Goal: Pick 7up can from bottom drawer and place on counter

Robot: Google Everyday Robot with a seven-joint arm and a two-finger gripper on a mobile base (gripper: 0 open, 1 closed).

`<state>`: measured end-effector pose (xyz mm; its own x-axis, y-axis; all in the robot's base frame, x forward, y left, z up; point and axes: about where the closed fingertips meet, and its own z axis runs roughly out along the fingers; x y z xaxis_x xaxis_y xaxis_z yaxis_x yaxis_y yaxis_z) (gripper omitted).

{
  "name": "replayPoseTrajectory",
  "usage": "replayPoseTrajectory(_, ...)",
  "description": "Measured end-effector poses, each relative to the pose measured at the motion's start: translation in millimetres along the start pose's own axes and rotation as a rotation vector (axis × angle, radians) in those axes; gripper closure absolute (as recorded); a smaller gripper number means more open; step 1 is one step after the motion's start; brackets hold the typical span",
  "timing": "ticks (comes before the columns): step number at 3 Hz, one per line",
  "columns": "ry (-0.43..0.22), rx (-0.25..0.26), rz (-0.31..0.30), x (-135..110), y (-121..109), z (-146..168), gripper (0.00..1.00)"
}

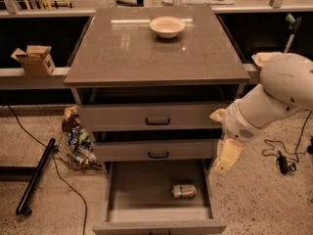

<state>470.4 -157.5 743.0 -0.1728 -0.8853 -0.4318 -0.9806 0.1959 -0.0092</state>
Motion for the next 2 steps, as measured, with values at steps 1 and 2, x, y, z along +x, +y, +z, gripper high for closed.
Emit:
replayPoseTrajectory(1, 0.02, -0.004, -0.014, 3, -1, 11, 0.0)
replayPoseTrajectory(2, -0.015, -0.034, -0.023, 28, -7, 53, 0.0)
